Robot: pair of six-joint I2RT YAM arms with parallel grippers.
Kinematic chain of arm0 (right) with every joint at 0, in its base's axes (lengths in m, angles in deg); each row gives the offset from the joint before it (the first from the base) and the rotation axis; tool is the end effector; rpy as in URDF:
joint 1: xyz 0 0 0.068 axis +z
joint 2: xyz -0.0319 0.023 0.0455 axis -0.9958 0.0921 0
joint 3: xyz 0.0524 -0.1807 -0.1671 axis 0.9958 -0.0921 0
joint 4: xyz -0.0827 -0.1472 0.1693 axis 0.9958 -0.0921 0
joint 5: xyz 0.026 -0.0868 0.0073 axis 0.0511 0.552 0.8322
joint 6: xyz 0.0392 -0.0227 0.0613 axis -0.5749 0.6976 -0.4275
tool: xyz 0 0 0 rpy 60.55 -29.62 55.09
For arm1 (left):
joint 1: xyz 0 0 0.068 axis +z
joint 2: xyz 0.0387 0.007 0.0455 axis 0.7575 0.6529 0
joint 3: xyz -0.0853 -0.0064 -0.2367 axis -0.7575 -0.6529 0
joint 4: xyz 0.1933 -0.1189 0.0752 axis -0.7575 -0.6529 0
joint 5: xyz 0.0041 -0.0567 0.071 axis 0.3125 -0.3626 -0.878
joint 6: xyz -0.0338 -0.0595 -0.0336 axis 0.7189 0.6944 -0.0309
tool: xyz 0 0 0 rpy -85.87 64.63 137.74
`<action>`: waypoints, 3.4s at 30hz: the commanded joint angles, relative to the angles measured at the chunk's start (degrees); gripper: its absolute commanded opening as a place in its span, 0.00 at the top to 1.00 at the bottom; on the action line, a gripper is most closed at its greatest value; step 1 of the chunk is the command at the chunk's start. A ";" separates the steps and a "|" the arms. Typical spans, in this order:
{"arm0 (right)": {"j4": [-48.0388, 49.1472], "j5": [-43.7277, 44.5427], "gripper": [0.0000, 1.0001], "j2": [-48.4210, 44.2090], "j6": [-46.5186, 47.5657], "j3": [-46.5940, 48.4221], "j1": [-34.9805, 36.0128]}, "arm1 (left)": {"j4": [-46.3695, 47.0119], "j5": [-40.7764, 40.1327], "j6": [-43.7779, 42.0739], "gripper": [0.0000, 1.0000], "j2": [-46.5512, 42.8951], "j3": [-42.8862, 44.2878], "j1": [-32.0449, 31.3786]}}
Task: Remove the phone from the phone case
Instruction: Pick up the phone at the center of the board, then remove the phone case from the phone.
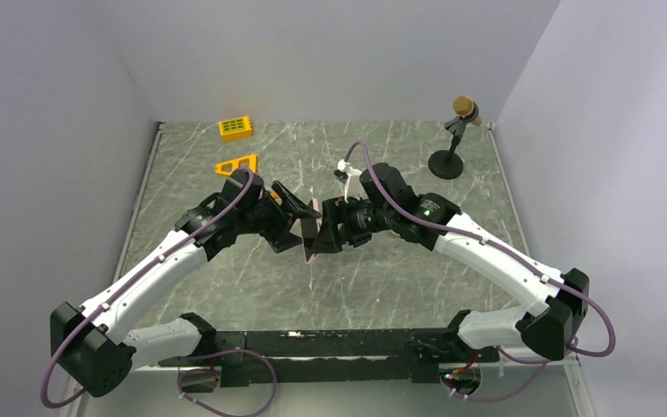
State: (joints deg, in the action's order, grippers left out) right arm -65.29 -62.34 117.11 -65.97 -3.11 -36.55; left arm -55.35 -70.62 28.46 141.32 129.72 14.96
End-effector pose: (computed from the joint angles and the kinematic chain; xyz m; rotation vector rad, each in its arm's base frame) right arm 0.1671 0.2241 0.3092 -0.5786 2.4094 1.1351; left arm 0.1930 -0.1528 0.2757 -0.9009 2.4476 -1.2598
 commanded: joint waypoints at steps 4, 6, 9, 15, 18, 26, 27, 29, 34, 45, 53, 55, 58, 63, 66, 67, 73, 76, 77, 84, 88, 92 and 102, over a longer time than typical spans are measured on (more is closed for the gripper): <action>5.25 2.37 0.20 0.77 -2.34 1.01 0.11 | -0.29 1.38 2.19 1.00 0.09 5.77 -1.66; 4.03 2.85 0.21 2.19 -2.82 1.91 0.04 | 0.12 1.45 2.29 1.00 0.38 5.85 -1.78; 2.86 3.99 0.30 4.71 -3.73 2.46 0.08 | 0.92 2.04 2.32 1.00 0.77 5.88 -1.95; 1.61 7.96 1.00 5.02 -4.49 3.15 -0.04 | -1.15 0.18 -0.53 0.98 -0.17 7.02 -1.95; 4.46 6.96 1.00 0.88 -6.27 0.12 -1.97 | -2.85 -0.93 -1.99 0.28 -2.10 7.49 -0.81; 25.17 -9.46 1.00 -12.20 -19.14 -14.13 -16.99 | -2.80 -7.55 -10.66 0.01 -12.12 6.00 0.82; 26.99 -10.75 1.00 -12.93 -21.56 -14.81 -18.44 | -0.27 -6.98 -10.02 0.03 -13.59 4.30 1.11; 35.08 -13.39 1.00 -14.20 -27.21 -17.60 -20.68 | 9.86 -4.27 -9.39 0.13 -15.66 -1.28 1.27; 48.59 -18.85 1.00 -12.07 -34.98 -18.37 -21.41 | 28.55 4.60 -6.08 0.25 -12.24 -4.54 1.33; 63.16 -26.63 1.00 -10.42 -39.00 -19.76 -21.02 | 39.73 15.74 -8.65 0.15 1.55 7.96 3.56; 57.23 -30.37 1.00 -9.02 -33.81 -15.56 -20.39 | 38.32 28.22 -12.22 0.49 10.13 18.20 4.16; 55.86 -31.88 1.00 -9.07 -32.37 -14.93 -20.31 | 37.92 30.67 -13.07 0.54 9.93 17.54 4.22; 54.49 -35.28 1.00 -8.56 -30.79 -14.73 -20.39 | 35.64 33.37 -16.31 0.58 9.10 16.88 4.18; 54.55 -39.44 1.00 -8.33 -30.50 -15.04 -19.72 | 36.29 35.87 -16.77 0.59 8.29 15.13 4.08; 53.44 -40.22 1.00 -8.04 -29.72 -14.52 -18.71 | 39.04 35.76 -15.40 0.64 8.72 14.88 3.32; 53.18 -40.14 1.00 -8.00 -29.55 -14.45 -18.45 | 39.35 35.42 -15.24 0.66 8.98 15.01 2.80; 43.16 -37.97 0.78 -7.99 -22.02 -11.35 -18.13 | 33.86 32.73 -16.99 1.00 10.13 17.22 1.12; 15.61 -22.66 0.20 -7.74 -6.60 -4.52 -18.41 | 16.68 24.13 -23.61 1.00 7.59 20.45 3.76; 9.65 -18.57 0.13 -7.60 -3.73 -3.33 -18.37 | 11.80 20.78 -25.27 1.00 6.34 21.03 4.76; 5.51 -14.51 0.10 -11.50 -2.30 -5.53 -19.09 | 20.08 22.15 -15.30 1.00 -2.85 8.31 12.74; 20.29 -24.10 0.28 -12.42 -12.19 -10.88 -19.24 | 40.19 20.28 -1.73 1.00 -7.59 -2.40 13.74; 24.83 -27.45 0.34 -9.86 -16.49 -9.07 -19.22 | 45.67 12.12 0.88 1.00 -10.61 -4.26 13.73; 57.53 -29.07 0.40 -6.46 -39.29 -14.88 -18.88 | 50.34 4.27 4.14 1.00 -14.44 -8.96 13.40</action>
State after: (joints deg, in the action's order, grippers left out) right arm -25.18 -90.60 109.86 -95.33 -16.79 -55.64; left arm -14.22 -63.25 28.51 128.25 121.00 28.58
